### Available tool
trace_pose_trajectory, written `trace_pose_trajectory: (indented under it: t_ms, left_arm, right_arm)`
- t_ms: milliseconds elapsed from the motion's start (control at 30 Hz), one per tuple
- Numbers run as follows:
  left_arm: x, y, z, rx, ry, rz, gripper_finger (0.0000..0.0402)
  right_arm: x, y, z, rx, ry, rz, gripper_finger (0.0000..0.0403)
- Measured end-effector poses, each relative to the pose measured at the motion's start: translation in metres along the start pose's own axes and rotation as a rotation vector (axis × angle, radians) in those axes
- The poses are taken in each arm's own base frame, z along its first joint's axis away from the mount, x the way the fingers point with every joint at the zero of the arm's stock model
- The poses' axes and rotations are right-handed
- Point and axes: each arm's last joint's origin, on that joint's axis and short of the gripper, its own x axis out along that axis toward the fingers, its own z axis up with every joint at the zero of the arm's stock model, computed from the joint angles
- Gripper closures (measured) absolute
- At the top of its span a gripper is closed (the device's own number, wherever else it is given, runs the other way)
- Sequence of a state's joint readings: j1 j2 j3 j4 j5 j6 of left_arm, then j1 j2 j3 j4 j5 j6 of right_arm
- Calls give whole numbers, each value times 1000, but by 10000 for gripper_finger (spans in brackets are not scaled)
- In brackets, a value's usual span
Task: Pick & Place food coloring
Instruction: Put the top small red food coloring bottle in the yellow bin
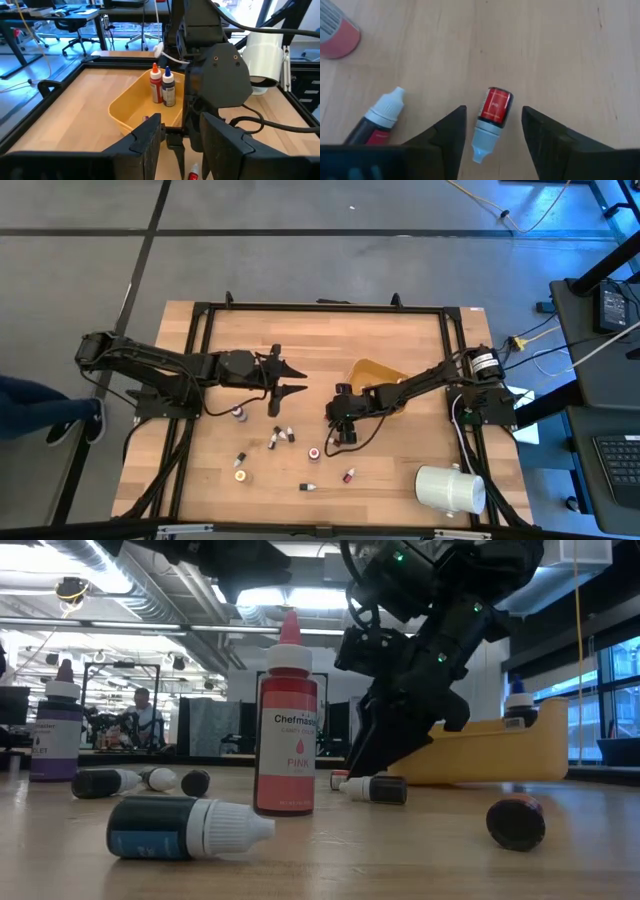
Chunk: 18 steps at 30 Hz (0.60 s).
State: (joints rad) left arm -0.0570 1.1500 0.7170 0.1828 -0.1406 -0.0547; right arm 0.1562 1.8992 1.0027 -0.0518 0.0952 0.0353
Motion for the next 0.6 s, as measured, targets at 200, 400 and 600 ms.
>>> trace_pose_trajectory:
  t_ms: [200,400,600]
  left_arm:
    - [0,0,0,-1,0,0,271]
    - [0,0,0,-3,0,0,268]
    - [0,0,0,-3,0,0,271]
  right_arm:
    - [0,0,-1,-22,9,2,260]
    - [0,0,-3,-43,26,4,297]
    - [0,0,-4,-39,35,-7,315]
